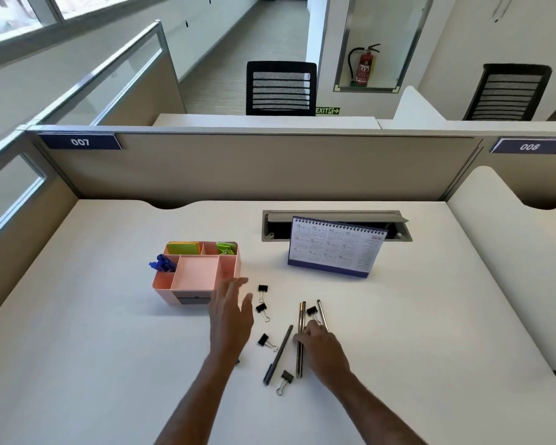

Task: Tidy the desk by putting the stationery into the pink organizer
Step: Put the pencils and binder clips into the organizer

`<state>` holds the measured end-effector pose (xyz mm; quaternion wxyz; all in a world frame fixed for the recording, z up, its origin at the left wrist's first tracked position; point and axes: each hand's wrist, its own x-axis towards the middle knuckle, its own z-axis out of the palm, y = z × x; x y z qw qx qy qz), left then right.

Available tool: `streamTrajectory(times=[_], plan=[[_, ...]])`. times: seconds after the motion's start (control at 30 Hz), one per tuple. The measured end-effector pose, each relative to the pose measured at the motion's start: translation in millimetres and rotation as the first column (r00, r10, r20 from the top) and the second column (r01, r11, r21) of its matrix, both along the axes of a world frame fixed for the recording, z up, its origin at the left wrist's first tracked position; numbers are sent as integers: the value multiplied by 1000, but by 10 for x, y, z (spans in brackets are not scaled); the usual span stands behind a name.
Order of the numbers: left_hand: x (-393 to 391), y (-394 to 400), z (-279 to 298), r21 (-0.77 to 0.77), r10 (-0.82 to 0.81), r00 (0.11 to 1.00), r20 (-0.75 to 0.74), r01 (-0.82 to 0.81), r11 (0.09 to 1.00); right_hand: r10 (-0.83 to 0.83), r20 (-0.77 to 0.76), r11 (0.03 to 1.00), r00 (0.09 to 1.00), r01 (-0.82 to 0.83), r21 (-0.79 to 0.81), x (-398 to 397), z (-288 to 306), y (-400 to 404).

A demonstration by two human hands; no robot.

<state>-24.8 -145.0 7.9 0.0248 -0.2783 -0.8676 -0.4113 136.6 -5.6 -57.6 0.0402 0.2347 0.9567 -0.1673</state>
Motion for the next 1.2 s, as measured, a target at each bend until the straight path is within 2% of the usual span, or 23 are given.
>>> streamTrajectory(times=[0.23, 0.47, 0.53, 0.63, 0.73, 0.83, 0.93, 1.07, 1.2], plan=[[270, -237, -251, -94, 6, 995, 96, 4, 996, 227, 15, 964, 974, -227, 136, -2, 50, 117], [379, -338, -365, -117, -6, 989, 145, 23, 993, 301, 34, 936, 953, -302, 184, -72, 177, 154], [416, -347, -347, -65, -47, 980, 195, 61, 996, 258, -27, 957, 966, -251, 147, -114, 253, 135], [503, -329, -274, 39, -194, 940, 281, 191, 981, 146, -223, 989, 964, -136, 59, -203, 393, 56], [556, -308, -174, 148, -226, 944, 241, 194, 970, 27, -398, 996, 917, -59, -69, -281, 526, -73], [455, -326, -14, 237, -145, 979, 147, 107, 966, -14, -469, 979, 883, -83, -185, -320, 577, -185], [168, -486, 211, 318, 34, 998, 53, -49, 947, -22, -431, 971, 902, -84, -225, -268, 497, -239], [-469, -993, 412, 314, 347, 934, -84, -305, 899, 99, -264, 989, 959, -123, -78, -99, 272, -242], [-922, -1316, 446, 181, 540, 828, -152, -514, 839, 173, -148, 985, 974, -169, 41, 34, 147, -225]])
